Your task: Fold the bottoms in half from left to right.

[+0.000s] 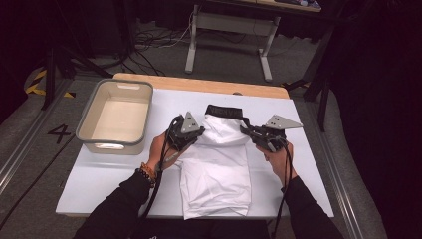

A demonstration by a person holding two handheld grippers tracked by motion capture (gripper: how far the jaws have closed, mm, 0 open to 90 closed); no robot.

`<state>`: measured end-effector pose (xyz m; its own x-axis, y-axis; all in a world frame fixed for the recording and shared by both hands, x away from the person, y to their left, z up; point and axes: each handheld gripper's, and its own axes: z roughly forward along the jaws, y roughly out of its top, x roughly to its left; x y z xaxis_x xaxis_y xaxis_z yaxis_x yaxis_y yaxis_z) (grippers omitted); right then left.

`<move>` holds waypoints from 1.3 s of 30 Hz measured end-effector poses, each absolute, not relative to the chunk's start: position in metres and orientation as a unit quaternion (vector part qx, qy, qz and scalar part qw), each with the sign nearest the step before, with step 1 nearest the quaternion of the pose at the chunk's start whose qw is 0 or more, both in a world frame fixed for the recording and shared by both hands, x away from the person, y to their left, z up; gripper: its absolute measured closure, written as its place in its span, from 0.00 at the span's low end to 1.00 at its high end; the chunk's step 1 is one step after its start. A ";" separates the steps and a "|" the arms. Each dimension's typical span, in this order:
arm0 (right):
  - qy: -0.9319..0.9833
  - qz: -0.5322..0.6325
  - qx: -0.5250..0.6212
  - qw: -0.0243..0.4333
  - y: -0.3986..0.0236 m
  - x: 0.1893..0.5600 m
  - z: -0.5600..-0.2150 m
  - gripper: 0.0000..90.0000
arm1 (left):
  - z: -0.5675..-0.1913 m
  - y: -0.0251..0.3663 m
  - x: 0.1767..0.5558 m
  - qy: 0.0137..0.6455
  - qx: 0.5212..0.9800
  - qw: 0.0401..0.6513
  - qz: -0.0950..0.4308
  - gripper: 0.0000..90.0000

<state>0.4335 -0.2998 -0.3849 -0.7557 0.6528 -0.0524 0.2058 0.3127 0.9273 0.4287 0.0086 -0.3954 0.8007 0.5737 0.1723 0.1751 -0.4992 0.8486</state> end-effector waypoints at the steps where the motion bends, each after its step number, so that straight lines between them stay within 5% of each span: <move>1: 0.782 0.519 0.271 0.214 -0.300 0.430 -0.386 0.92 | -0.398 0.008 0.418 0.211 0.840 0.449 0.219 0.98; 10: 0.819 0.499 0.214 0.187 -0.301 0.394 -0.404 0.92 | -0.426 0.008 0.370 0.157 0.859 0.427 0.235 0.97; 16: 0.841 0.472 0.200 0.174 -0.302 0.366 -0.421 0.91 | -0.449 0.013 0.348 0.149 0.880 0.404 0.199 0.98; 33: 0.873 0.440 0.134 0.164 -0.302 0.320 -0.449 0.91 | -0.464 0.029 0.343 0.173 0.897 0.370 0.172 0.97; 39: 0.873 0.429 0.139 0.185 -0.302 0.312 -0.451 0.80 | -0.461 0.034 0.348 0.205 0.883 0.388 0.166 0.87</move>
